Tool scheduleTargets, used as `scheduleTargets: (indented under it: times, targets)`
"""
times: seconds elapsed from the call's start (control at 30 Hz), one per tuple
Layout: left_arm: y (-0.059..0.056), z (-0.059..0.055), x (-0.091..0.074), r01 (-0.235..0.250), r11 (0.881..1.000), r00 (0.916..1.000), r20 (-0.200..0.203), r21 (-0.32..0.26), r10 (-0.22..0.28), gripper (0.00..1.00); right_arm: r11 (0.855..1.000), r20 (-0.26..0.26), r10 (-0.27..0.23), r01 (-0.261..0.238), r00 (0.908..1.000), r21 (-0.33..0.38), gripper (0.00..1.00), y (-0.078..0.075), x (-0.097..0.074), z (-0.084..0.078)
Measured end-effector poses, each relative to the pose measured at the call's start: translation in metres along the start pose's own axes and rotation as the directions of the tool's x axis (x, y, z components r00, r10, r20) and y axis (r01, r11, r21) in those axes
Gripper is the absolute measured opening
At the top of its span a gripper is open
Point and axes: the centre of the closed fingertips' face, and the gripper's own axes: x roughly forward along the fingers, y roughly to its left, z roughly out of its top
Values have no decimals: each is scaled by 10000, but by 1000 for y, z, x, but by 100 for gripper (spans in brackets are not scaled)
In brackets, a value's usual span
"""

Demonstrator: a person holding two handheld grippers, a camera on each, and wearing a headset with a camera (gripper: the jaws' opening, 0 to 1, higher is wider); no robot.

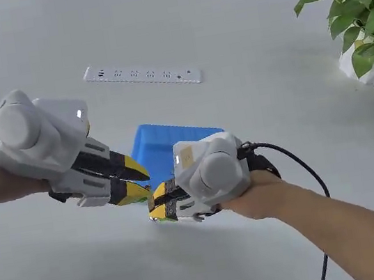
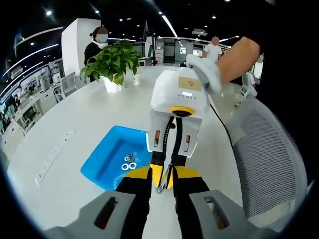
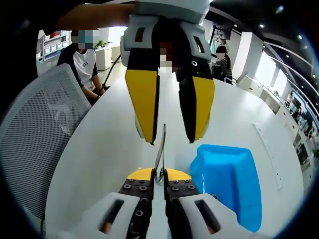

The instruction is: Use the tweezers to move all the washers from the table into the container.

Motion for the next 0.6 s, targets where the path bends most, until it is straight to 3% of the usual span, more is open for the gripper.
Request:
scheduleTargets:
  times: [0.33,0.43,0.6]
  targets:
    - [0,8,-14,-467,9975,9975,504,-527,494,38,10000,24,-32,32,10000,45,8,0,-10,8]
    - [1,7,-17,-679,9956,9957,593,-649,717,47,9999,3,-65,65,10000,144,8,-2,-13,11]
    - [1,4,-23,-963,9916,9928,628,-864,1019,52,9993,108,-151,147,9998,335,8,-4,-20,15]
